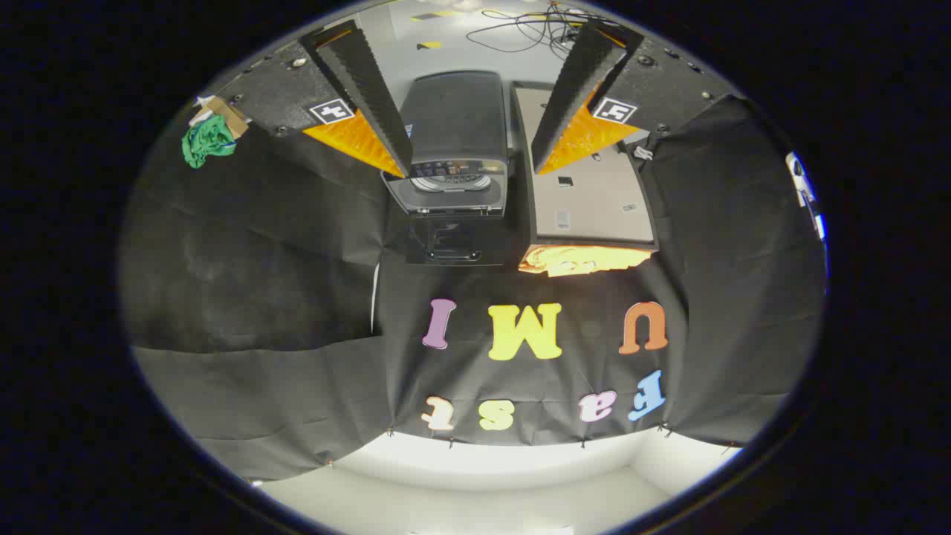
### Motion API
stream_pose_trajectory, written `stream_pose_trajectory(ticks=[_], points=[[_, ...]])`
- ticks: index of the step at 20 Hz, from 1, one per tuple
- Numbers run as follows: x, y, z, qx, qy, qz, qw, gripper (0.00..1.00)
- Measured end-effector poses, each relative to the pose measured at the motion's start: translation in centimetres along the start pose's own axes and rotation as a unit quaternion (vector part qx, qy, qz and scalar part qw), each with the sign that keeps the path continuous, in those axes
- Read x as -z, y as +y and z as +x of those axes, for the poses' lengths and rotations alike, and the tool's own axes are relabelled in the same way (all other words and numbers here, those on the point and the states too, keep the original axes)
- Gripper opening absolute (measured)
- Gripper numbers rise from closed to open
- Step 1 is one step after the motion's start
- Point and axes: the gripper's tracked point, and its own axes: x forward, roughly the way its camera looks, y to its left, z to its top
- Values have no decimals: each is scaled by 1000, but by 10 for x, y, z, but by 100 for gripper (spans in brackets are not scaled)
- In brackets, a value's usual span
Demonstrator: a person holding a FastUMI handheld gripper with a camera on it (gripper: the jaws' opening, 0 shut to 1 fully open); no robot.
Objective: Put the clothes into the washing machine and then close the washing machine lid.
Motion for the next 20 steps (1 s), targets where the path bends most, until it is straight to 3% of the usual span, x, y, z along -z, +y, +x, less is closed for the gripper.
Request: stream_pose_trajectory(ticks=[20], points=[[-19,10,16,0,-7,8,1000,100]])
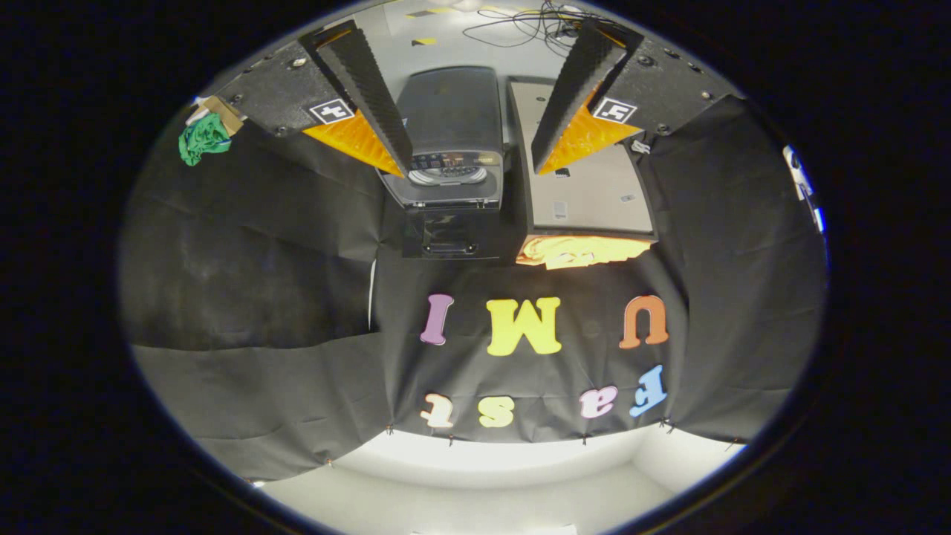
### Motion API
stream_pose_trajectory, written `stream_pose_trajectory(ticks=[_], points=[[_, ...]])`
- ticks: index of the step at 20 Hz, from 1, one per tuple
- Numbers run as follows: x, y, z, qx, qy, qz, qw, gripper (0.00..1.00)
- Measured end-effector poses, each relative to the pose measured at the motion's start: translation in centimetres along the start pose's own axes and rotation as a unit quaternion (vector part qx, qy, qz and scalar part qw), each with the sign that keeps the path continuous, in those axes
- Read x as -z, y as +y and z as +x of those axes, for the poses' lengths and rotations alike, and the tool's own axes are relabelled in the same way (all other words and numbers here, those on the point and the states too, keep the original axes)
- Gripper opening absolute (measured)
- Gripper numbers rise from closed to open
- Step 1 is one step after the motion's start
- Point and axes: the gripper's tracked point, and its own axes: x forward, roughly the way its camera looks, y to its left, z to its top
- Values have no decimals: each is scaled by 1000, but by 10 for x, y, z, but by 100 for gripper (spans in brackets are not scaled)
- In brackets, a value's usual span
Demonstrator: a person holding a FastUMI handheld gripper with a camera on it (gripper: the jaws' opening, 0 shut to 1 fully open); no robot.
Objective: Put the clothes into the washing machine and then close the washing machine lid.
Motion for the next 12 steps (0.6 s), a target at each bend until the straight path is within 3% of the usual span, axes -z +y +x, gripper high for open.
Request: stream_pose_trajectory(ticks=[6,12], points=[[-27,-3,18,7,0,-5,1000,100],[-92,4,59,-3,-14,11,1000,100]])
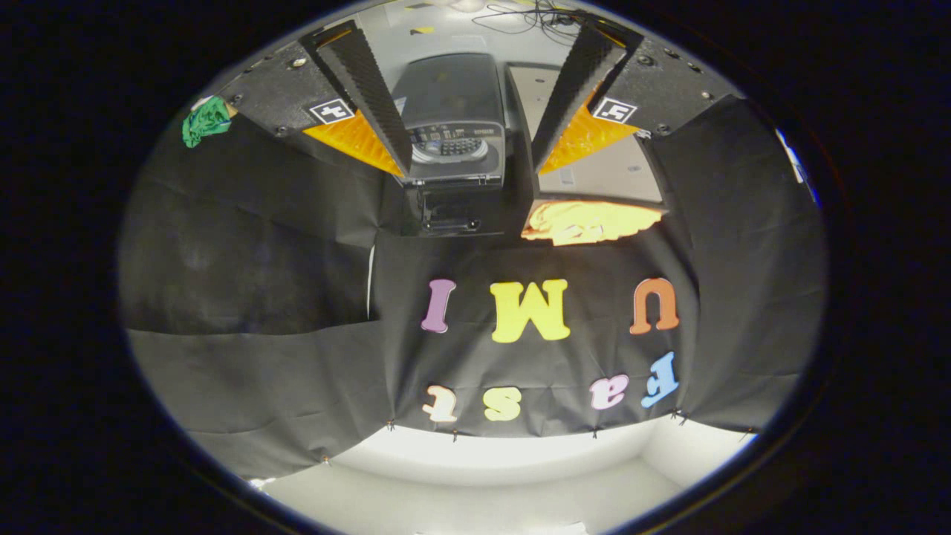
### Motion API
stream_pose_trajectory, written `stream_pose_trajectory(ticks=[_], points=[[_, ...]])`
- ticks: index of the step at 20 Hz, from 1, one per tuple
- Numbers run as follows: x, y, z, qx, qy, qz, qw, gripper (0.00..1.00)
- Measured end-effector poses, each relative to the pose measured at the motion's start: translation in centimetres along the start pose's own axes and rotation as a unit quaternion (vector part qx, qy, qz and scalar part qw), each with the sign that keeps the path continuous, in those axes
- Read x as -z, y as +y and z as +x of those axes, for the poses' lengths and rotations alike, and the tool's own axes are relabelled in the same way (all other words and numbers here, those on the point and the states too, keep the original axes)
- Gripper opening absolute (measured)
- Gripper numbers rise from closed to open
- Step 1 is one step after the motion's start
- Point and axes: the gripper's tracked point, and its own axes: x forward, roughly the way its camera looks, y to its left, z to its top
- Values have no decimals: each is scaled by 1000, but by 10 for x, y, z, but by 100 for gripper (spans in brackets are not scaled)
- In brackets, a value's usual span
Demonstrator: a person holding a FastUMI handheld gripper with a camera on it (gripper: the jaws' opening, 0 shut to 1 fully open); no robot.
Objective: Put the clothes into the washing machine and then close the washing machine lid.
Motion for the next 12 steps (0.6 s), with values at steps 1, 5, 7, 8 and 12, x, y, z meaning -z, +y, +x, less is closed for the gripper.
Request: stream_pose_trajectory(ticks=[1,5,7,8,12], points=[[-11,4,11,-5,0,0,1000,100],[-64,28,65,-23,-18,-8,1000,100],[-86,47,94,-39,-24,-10,999,100],[-93,54,109,-45,-22,-13,999,100],[-121,106,173,-88,-11,-10,996,100]])
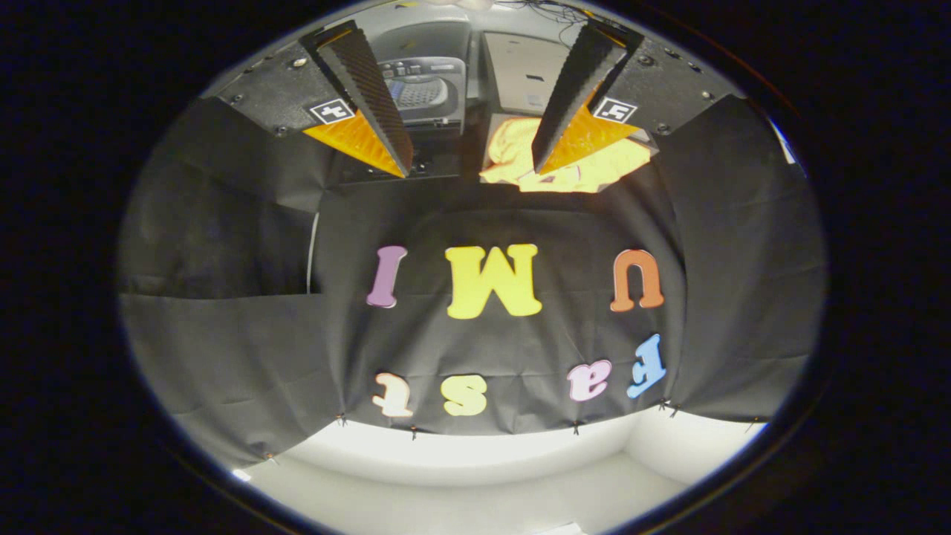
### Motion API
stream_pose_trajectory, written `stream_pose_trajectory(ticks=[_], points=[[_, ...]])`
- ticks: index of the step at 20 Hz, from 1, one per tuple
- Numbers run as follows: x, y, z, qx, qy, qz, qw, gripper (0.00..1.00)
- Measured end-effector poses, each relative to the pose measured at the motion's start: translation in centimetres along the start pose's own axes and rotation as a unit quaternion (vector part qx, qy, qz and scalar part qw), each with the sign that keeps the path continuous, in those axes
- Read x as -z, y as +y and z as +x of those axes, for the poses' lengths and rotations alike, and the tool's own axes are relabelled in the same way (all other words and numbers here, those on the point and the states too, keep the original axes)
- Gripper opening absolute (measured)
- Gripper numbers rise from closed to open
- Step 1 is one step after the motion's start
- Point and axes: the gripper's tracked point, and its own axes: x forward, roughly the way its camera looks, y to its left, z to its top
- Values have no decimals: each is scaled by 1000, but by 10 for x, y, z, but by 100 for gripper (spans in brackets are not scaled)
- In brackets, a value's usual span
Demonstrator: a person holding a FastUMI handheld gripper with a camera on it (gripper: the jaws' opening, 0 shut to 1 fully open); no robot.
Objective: Put the clothes into the washing machine and then close the washing machine lid.
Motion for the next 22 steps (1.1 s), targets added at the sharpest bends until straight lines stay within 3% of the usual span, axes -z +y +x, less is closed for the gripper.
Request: stream_pose_trajectory(ticks=[9,16,22], points=[[-2,99,157,-66,69,10,995,100],[49,148,243,-55,154,18,986,100],[128,166,292,-34,246,17,968,100]])
